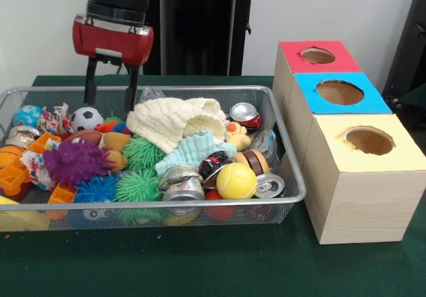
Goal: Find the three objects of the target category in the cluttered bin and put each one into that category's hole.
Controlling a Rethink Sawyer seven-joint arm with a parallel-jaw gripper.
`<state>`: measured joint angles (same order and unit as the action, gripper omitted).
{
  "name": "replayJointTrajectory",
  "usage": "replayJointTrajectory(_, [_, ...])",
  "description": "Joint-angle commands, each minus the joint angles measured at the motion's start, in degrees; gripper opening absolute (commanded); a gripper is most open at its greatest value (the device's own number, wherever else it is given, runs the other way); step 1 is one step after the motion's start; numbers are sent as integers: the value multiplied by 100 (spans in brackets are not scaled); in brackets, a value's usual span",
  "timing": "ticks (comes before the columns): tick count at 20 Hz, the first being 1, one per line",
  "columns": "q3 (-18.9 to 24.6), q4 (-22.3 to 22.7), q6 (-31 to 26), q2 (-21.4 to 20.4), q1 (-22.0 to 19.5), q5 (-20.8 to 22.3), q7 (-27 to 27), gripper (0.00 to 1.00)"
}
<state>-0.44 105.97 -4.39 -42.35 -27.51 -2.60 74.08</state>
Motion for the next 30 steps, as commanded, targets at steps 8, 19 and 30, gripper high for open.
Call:
replayJointTrajectory(8, [988,337,-708,-120,-94,530,445,100])
replayJointTrajectory(19, [946,271,-858,-98,-61,484,494,100])
replayJointTrajectory(30, [956,238,-1106,-204,-81,495,390,100])
